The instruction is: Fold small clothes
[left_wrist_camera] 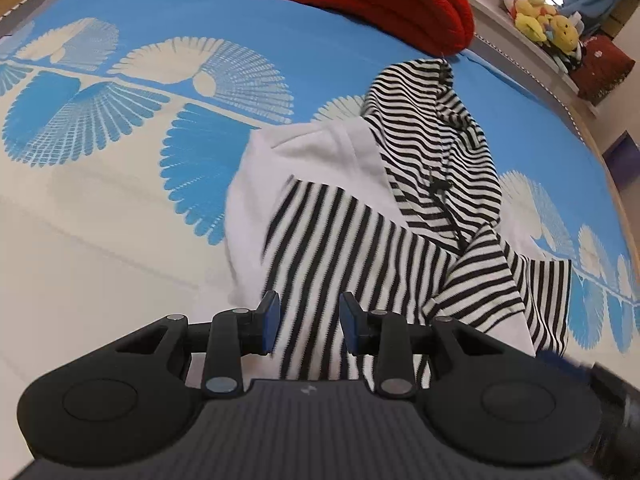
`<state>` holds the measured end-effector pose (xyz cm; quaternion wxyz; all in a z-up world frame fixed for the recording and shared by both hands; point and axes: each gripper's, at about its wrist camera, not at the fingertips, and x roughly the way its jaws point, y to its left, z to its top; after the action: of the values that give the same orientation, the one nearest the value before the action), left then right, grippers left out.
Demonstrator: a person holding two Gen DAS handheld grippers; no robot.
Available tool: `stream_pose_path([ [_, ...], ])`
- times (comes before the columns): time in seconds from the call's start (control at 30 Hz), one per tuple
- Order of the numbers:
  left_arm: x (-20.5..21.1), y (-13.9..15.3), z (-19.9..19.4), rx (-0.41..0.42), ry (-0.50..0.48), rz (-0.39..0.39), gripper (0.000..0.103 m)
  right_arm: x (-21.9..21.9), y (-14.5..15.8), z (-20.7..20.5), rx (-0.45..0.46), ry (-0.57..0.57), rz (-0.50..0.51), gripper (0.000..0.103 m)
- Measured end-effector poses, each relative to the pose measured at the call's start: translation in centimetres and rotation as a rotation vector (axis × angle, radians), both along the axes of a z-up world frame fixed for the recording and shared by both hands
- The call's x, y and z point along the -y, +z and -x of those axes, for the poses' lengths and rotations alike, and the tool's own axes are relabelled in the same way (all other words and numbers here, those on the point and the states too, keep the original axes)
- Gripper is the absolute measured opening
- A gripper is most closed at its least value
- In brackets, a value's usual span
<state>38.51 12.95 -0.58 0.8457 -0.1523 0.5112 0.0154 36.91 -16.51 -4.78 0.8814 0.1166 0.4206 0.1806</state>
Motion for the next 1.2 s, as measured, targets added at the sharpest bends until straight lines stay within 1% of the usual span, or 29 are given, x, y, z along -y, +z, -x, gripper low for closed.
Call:
stream_pose_path([
  [0.1,1.9,-0.2,-0.1,0.022,-0.048,0.027,0.036,3.8,-1.7,-1.3,-0.107,-0.216,-0.028,0.047],
  [0.13,2.9,-0.3,-0.2,0.032,-0.082,0.041,0.036,4.9,-2.0,-1.5,-0.133,-0.279,-0.038,0.047],
  [0.2,5.4,-0.5,-0.2,0.057,-0.166,0.065,0.036,6.7,-2.6,-1.4,-0.171,-0.363,-0.071,0.047],
  [0.27,8.6,-0.6,0.1,0.089,-0.272,0.075,0.036,7.6,-2.7,-1.2,-0.177,-0.399,-0.071,0.047],
  [0.33,11.5,-1.1,0.5,0.108,-0.365,0.070,0.036,8.1,-3.0,-1.3,-0.195,-0.397,-0.070,0.048],
  [0.4,14.3,-2.0,1.0,0.121,-0.445,0.057,0.039,8.9,-3.6,-1.2,-0.240,-0.418,-0.079,0.048],
  [0.43,15.4,-2.5,1.1,0.123,-0.475,0.048,0.043,9.4,-3.9,-1.2,-0.263,-0.436,-0.075,0.048],
  [0.5,17.7,-3.9,1.4,0.118,-0.523,0.002,0.049,10.2,-4.6,-1.1,-0.304,-0.471,-0.068,0.048],
  [0.57,19.8,-5.2,1.9,0.117,-0.572,-0.071,0.056,11.4,-4.5,-0.9,-0.323,-0.502,-0.083,0.048],
  [0.63,21.5,-6.5,2.4,0.116,-0.621,-0.152,0.057,11.8,-4.2,-1.2,-0.318,-0.513,-0.100,0.048],
  [0.67,22.1,-7.1,2.9,0.130,-0.643,-0.209,0.057,11.8,-4.1,-1.4,-0.310,-0.511,-0.100,0.048],
  [0.7,22.7,-7.3,3.3,0.153,-0.665,-0.264,0.053,11.9,-3.9,-1.4,-0.302,-0.507,-0.098,0.048],
  [0.73,22.8,-7.3,3.7,0.168,-0.678,-0.316,0.031,12.0,-3.7,-1.4,-0.296,-0.506,-0.095,0.048],
  [0.77,22.8,-7.0,3.8,0.179,-0.681,-0.365,0.009,12.1,-3.6,-1.5,-0.293,-0.506,-0.094,0.049],
  [0.8,22.5,-6.6,3.8,0.184,-0.675,-0.371,0.004,12.3,-3.5,-1.4,-0.292,-0.506,-0.095,0.049],
  [0.83,21.8,-5.9,3.6,0.190,-0.656,-0.351,0.004,12.4,-3.4,-1.3,-0.292,-0.505,-0.097,0.049],
  [0.87,20.5,-4.6,3.3,0.204,-0.616,-0.316,0.004,12.3,-3.4,-1.4,-0.293,-0.504,-0.099,0.049],
  [0.93,18.3,-2.0,2.9,0.244,-0.550,-0.269,0.004,12.3,-3.5,-1.6,-0.295,-0.502,-0.100,0.049],
  [0.97,16.8,-0.2,2.9,0.281,-0.510,-0.228,0.004,12.2,-3.4,-1.5,-0.294,-0.501,-0.101,0.048],
  [1.1,10.2,5.3,3.4,0.407,-0.338,-0.053,0.004,11.5,-3.0,-1.5,-0.284,-0.503,-0.103,0.048],
  [1.13,8.3,6.3,3.7,0.431,-0.288,-0.018,0.004,11.3,-2.9,-1.5,-0.279,-0.505,-0.098,0.048],
  [1.2,5.0,7.4,3.8,0.434,-0.186,0.024,0.004,10.7,-2.8,-1.6,-0.273,-0.504,-0.091,0.049],
])
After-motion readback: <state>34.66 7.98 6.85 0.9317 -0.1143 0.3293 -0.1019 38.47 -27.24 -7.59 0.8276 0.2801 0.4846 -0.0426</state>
